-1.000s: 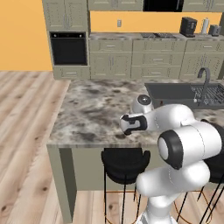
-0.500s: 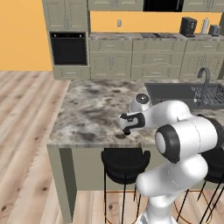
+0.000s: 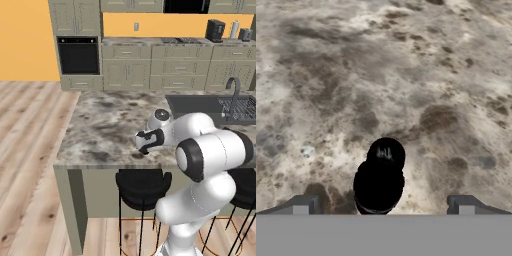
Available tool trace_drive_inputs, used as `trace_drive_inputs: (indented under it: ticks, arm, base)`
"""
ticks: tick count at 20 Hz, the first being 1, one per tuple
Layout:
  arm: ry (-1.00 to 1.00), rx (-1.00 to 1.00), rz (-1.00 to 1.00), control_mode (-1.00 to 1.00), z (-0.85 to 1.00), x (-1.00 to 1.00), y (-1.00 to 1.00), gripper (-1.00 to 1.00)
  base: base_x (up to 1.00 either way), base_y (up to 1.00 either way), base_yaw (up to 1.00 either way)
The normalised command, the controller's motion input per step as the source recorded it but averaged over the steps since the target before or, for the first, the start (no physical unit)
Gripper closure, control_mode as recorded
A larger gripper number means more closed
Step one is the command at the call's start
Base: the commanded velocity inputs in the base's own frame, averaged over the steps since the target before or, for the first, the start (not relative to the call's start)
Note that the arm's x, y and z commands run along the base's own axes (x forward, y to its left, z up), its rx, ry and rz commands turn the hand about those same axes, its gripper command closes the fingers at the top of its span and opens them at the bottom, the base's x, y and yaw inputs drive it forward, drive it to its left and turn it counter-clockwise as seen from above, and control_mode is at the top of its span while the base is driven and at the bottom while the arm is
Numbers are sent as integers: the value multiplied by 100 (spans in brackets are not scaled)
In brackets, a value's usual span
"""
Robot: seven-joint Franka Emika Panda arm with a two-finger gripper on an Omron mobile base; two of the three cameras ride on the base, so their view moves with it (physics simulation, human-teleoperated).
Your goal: Place the large bottle from the dining counter next to the other large bottle outside the sink, and place the small bottle from the dining counter next to the other small bottle inside the sink.
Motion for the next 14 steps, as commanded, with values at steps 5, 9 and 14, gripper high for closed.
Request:
trace_drive_inputs:
  ticks: [5,9,14]
  arm:
    - [0,0,0,-100,-4,13,0,-100]
    - [0,0,0,-100,-6,11,0,-100]
    - [0,0,0,-100,-6,7,1,-100]
  base:
    - [0,0,0]
    - [0,0,0]
    - [0,0,0]
